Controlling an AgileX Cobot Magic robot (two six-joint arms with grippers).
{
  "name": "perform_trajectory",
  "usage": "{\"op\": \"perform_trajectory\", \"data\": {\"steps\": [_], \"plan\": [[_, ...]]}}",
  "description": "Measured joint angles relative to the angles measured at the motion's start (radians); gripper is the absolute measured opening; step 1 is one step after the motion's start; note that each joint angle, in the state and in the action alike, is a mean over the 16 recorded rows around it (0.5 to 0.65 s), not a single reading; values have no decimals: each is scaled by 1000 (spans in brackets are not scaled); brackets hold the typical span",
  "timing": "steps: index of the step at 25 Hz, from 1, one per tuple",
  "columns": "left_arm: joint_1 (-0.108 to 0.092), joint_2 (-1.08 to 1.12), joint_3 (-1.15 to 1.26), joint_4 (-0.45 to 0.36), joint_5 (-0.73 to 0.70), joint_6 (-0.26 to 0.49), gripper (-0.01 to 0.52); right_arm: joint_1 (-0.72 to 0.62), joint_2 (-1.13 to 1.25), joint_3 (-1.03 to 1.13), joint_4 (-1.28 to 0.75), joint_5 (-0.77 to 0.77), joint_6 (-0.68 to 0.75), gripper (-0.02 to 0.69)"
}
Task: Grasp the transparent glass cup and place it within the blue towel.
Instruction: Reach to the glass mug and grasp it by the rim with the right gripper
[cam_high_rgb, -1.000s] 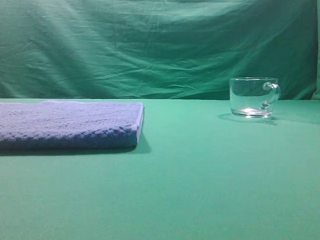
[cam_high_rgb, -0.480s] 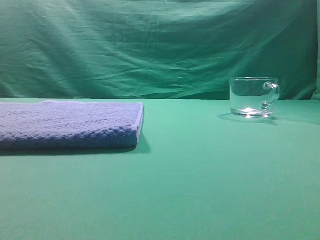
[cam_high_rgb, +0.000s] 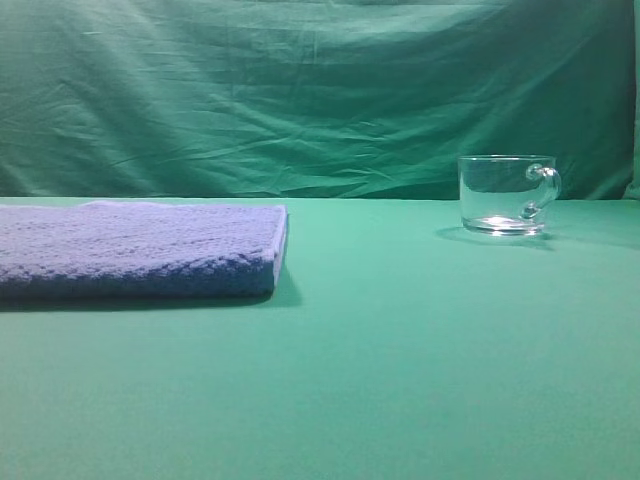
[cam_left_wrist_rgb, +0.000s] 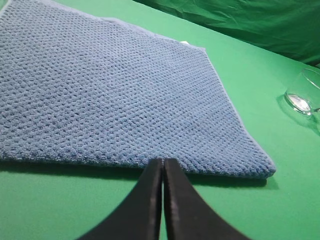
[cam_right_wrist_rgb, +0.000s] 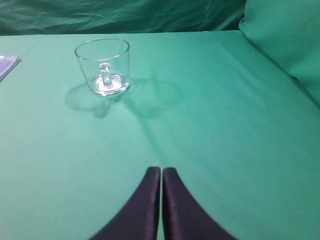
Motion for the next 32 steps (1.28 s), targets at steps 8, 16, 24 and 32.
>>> {"op": "perform_trajectory", "data": {"steps": [8, 16, 24, 32], "plan": [[0, 0, 0, 0, 0, 0, 0, 0, 14, -39, 89, -126, -12, 0], [0, 0, 0, 0, 0, 0, 0, 0, 211, -192, 120, -114, -77, 0], [0, 0, 0, 0, 0, 0, 0, 0, 577, -422, 122, 24, -173, 0], [0, 0, 0, 0, 0, 0, 0, 7, 906, -671, 143, 205, -276, 0]]}}
